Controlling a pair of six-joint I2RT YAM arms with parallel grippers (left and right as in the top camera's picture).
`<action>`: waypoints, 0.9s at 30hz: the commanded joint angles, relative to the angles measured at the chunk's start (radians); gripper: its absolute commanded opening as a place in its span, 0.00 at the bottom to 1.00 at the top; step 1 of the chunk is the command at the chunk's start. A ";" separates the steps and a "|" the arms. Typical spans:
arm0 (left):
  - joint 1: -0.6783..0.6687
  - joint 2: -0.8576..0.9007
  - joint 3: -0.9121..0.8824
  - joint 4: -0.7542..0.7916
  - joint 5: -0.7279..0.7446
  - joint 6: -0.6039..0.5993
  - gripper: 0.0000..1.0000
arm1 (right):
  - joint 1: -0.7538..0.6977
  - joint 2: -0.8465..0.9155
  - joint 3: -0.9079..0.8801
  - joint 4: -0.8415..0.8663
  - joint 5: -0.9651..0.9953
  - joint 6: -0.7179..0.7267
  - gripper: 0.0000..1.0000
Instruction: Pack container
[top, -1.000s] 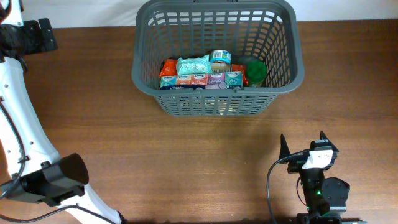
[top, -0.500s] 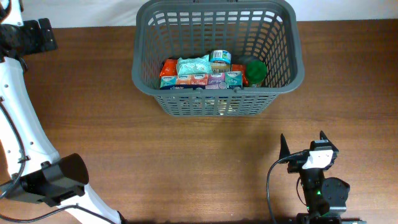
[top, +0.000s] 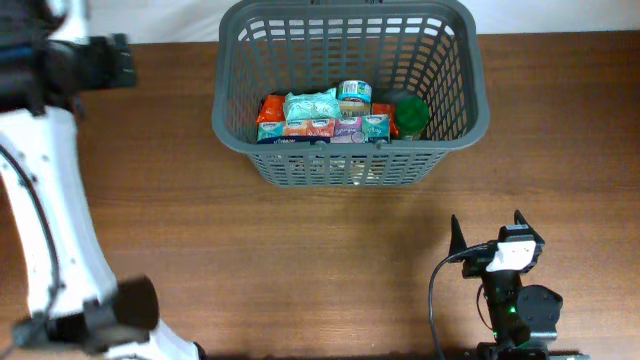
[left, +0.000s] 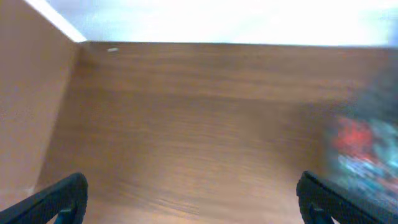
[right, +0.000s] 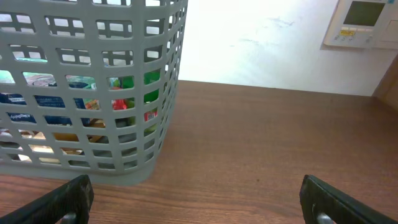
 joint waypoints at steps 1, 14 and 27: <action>-0.095 -0.183 -0.167 -0.005 -0.010 -0.008 0.99 | 0.007 -0.010 -0.011 0.002 0.016 0.000 0.99; -0.174 -0.768 -1.079 0.697 0.163 -0.010 0.99 | 0.007 -0.010 -0.011 0.002 0.016 0.000 0.99; -0.174 -1.379 -1.796 1.054 0.172 -0.009 0.99 | 0.007 -0.010 -0.011 0.002 0.016 0.000 0.99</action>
